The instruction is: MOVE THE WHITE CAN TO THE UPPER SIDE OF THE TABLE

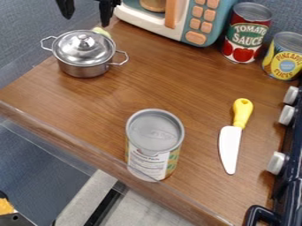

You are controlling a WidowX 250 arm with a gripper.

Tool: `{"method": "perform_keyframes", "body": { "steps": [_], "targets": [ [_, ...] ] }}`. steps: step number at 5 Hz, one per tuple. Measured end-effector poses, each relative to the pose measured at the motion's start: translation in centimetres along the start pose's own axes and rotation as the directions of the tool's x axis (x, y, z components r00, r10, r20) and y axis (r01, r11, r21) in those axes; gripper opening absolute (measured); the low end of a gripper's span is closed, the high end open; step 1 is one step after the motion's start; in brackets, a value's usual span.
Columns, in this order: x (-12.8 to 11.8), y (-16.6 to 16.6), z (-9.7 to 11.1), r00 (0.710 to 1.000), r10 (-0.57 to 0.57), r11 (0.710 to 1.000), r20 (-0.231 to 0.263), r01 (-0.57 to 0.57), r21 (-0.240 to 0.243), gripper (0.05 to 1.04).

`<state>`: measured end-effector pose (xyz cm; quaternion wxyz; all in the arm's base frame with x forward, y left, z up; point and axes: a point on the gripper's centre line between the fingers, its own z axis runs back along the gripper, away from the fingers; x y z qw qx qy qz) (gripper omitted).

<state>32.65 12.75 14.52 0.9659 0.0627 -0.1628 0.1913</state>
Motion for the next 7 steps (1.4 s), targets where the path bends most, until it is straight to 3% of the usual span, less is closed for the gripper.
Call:
{"method": "perform_keyframes", "body": {
  "steps": [1, 2, 3, 4, 5, 6, 7],
  "targets": [
    [-0.7, -0.1, -1.0, 0.999, 0.001, 1.0, -0.038, -0.001, 0.003, 1.0],
    [-2.0, -1.3, 2.4, 1.0, 0.027, 1.0, 0.015, -0.026, -0.012, 1.0],
    [-4.5, -4.6, 5.0, 0.999, -0.028, 0.999, 0.042, 0.029, -0.044, 1.0],
    [-7.8, -7.8, 6.3, 0.997, -0.072, 0.993, 0.036, 0.074, -0.086, 1.0],
    [-11.9, -10.6, 6.7, 0.993, -0.116, 0.984, 0.003, 0.116, -0.134, 1.0],
    [-15.7, -12.5, 6.2, 0.978, -0.203, 0.97, -0.044, 0.195, -0.144, 1.0],
    [-17.9, -12.0, 6.1, 0.975, -0.209, 0.967, -0.079, 0.194, -0.165, 1.0]
  ]
}}
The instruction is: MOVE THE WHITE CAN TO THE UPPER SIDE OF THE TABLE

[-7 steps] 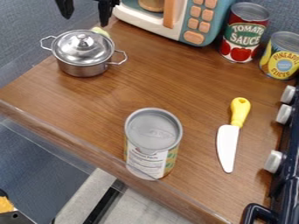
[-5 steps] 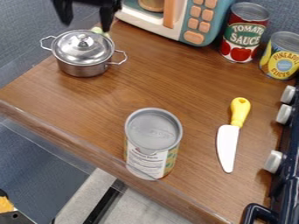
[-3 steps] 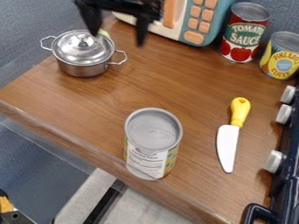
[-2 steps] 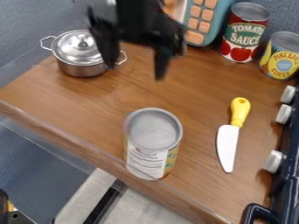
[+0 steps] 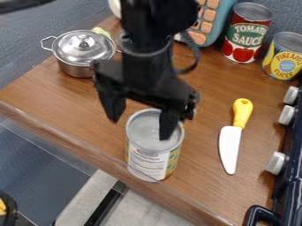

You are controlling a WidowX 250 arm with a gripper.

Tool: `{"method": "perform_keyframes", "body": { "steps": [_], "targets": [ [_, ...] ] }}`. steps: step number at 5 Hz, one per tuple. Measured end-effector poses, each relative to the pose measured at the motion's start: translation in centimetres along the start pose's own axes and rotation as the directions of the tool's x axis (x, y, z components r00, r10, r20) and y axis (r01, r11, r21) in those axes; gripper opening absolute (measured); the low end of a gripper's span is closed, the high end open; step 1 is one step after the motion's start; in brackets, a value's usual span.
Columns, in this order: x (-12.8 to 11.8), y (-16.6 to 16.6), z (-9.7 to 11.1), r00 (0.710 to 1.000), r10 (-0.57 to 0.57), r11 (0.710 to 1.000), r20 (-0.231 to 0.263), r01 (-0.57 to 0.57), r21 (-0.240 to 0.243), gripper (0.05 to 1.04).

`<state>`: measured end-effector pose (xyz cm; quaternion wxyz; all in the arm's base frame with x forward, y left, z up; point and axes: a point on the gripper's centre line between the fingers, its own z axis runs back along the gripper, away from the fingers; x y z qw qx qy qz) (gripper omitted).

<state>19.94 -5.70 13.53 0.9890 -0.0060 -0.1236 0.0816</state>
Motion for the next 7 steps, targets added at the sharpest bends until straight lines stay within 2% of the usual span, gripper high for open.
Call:
{"method": "perform_keyframes", "body": {
  "steps": [2, 3, 4, 6, 7],
  "targets": [
    [-3.0, 0.2, 0.4, 1.0, -0.023, 1.0, -0.016, 0.023, -0.017, 1.0],
    [-3.5, 0.2, 0.1, 0.999, -0.022, 1.0, -0.032, 0.022, -0.008, 1.0],
    [-4.1, -0.3, -2.4, 0.993, -0.083, 0.996, -0.08, 0.084, 0.014, 1.0],
    [-3.6, -1.2, -4.5, 0.991, -0.103, 0.994, -0.082, 0.105, 0.025, 1.0],
    [-1.9, -0.3, -4.9, 0.995, -0.071, 0.997, -0.064, 0.073, 0.035, 1.0]
  ]
}}
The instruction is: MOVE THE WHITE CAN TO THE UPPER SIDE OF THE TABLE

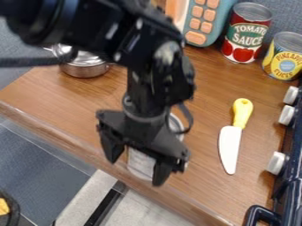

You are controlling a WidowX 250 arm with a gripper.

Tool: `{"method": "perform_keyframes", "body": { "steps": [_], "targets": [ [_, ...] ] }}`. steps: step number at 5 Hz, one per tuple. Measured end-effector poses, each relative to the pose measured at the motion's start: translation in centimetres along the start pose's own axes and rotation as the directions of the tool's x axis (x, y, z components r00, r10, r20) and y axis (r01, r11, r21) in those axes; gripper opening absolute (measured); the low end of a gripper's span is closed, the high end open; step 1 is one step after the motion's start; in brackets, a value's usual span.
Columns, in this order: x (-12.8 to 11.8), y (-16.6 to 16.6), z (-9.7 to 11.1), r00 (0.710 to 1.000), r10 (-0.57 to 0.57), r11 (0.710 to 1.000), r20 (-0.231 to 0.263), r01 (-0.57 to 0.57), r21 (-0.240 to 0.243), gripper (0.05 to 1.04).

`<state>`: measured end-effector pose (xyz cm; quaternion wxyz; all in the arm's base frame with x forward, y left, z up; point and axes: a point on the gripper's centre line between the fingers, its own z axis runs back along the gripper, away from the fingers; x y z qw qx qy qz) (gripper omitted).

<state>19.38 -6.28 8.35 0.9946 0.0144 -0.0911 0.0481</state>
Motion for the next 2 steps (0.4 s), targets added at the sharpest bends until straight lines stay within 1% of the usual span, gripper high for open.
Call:
{"method": "perform_keyframes", "body": {
  "steps": [1, 2],
  "targets": [
    [1.9, 1.3, 0.5, 0.998, 0.062, 0.998, 0.025, -0.062, -0.009, 1.0],
    [3.8, 1.6, 0.5, 0.996, 0.078, 0.997, 0.039, -0.078, 0.002, 1.0]
  ]
}}
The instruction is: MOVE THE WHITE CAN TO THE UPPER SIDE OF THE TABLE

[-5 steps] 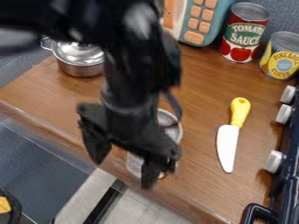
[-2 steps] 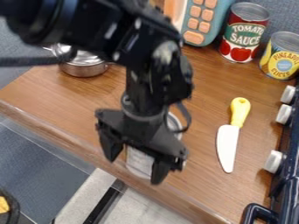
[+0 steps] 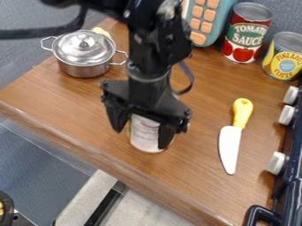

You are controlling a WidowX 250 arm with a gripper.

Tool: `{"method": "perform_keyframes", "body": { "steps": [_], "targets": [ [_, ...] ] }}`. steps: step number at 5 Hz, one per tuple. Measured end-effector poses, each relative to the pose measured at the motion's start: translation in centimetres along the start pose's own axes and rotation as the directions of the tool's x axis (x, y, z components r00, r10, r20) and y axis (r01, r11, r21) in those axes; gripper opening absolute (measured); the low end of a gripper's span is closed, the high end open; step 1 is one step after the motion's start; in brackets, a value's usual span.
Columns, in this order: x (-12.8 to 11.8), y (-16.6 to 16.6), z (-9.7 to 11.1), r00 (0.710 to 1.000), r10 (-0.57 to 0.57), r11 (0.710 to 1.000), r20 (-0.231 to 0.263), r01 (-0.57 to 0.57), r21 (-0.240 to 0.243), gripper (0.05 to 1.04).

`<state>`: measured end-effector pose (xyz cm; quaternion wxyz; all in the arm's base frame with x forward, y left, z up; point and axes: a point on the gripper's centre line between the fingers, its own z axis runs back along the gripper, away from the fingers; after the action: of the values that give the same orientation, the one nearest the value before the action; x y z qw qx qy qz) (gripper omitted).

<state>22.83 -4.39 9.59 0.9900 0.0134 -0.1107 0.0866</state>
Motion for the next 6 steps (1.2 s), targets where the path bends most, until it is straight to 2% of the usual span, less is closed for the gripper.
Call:
{"method": "perform_keyframes", "body": {
  "steps": [1, 2, 5, 6],
  "targets": [
    [1.9, -0.3, -0.8, 1.0, 0.005, 1.0, 0.002, -0.005, 0.029, 1.0],
    [3.7, -0.3, -2.5, 1.0, 0.004, 0.999, -0.024, -0.002, 0.049, 1.0],
    [11.6, 0.1, -4.2, 1.0, -0.011, 0.998, -0.011, 0.011, 0.055, 1.0],
    [13.9, 1.0, -4.8, 1.0, 0.004, 0.999, -0.011, -0.004, 0.038, 1.0]
  ]
}}
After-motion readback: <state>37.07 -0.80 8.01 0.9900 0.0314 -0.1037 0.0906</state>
